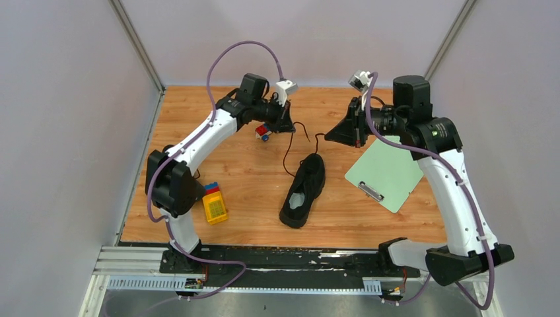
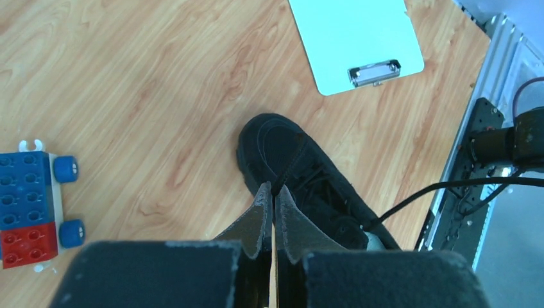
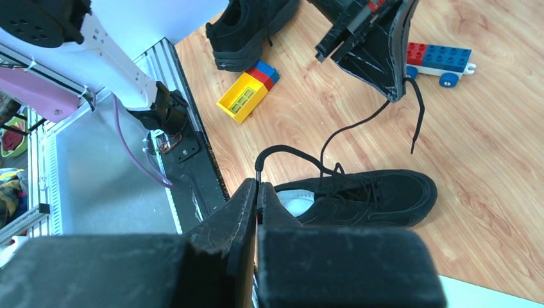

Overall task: Tie the shoes
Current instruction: Cross the shoelace with the shoelace.

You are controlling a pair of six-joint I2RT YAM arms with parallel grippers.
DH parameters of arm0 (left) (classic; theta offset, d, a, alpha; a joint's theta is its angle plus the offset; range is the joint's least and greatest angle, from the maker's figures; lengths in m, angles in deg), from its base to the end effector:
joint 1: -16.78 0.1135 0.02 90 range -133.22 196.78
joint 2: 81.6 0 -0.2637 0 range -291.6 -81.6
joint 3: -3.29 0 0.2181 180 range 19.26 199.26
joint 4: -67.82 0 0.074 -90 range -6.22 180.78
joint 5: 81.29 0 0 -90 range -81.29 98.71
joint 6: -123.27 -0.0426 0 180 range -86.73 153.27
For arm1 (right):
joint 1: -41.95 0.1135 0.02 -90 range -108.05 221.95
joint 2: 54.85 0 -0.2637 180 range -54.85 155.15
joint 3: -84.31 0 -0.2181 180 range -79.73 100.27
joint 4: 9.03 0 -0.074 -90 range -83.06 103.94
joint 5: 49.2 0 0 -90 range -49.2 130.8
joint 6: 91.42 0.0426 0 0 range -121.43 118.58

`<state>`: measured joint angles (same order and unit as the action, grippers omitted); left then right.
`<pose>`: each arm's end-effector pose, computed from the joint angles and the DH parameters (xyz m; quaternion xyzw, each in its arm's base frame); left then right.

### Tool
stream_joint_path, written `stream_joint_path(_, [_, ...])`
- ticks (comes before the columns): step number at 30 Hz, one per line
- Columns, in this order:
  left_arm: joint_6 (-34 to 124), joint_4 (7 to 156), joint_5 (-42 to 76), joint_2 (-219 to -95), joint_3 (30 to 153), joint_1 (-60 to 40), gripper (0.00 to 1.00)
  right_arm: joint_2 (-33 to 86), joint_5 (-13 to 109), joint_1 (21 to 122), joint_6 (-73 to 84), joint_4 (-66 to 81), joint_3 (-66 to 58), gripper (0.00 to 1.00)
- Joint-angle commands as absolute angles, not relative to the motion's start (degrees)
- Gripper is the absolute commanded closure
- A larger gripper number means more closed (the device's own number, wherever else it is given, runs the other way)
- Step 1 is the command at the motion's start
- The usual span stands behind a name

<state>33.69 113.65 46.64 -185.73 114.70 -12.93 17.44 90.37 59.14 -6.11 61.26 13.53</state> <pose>0.3213 -0.2135 0.3298 0.3519 0.7886 -0.3894 0.3203 0.1805 0.0898 0.4399 -0.3469 0.7470 0.4137 0.3880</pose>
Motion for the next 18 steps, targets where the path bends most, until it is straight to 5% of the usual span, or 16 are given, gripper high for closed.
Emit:
stream_joint_path(1, [30.1,116.4,48.6,-184.2,115.7,-14.4,1.0,16.9,92.1,60.6,-7.7,60.4,14.6,1.0])
stream_joint_path(18, [27.4,112.0,70.0,-182.5,108.0,-15.2,1.0,26.2,86.3,61.9,-2.1,53.2,20.4,1.0])
